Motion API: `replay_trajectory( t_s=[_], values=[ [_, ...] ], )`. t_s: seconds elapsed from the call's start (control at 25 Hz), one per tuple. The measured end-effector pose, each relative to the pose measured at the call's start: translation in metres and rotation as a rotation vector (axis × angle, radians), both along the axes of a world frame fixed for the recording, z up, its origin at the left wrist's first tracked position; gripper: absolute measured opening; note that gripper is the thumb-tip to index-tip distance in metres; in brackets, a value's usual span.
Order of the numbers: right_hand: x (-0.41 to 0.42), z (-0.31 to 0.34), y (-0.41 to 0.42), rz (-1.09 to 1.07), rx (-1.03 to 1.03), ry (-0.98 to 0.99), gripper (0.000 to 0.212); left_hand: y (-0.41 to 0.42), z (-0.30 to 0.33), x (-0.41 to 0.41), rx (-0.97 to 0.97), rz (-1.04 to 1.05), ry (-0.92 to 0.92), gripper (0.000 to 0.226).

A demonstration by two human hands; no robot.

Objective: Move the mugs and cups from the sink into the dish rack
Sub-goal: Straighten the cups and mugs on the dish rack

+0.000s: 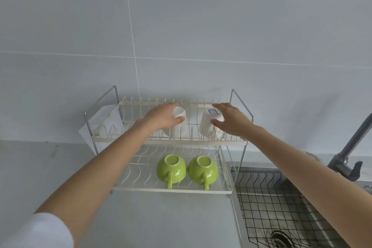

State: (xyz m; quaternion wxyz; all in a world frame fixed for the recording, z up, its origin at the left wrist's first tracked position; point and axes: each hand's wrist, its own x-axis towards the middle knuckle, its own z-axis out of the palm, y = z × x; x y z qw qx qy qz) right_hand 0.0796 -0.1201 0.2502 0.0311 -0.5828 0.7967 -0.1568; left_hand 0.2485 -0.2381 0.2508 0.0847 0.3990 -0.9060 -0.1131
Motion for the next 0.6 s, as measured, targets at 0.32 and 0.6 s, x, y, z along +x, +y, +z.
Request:
replay_trajectory(
  t_s=[0.32, 0.6],
  values=[
    [-0.011, -0.006, -0.033, -0.023, 0.112, -0.045, 0.045, -0.020, -0.016, -0.015, 0.012, -0.026, 0.067, 0.053],
    [-0.022, -0.007, -0.037, -0.012, 0.119, -0.054, 0.053, -0.013, -0.018, -0.042, 0.023, -0.051, 0.086, 0.050]
  ],
)
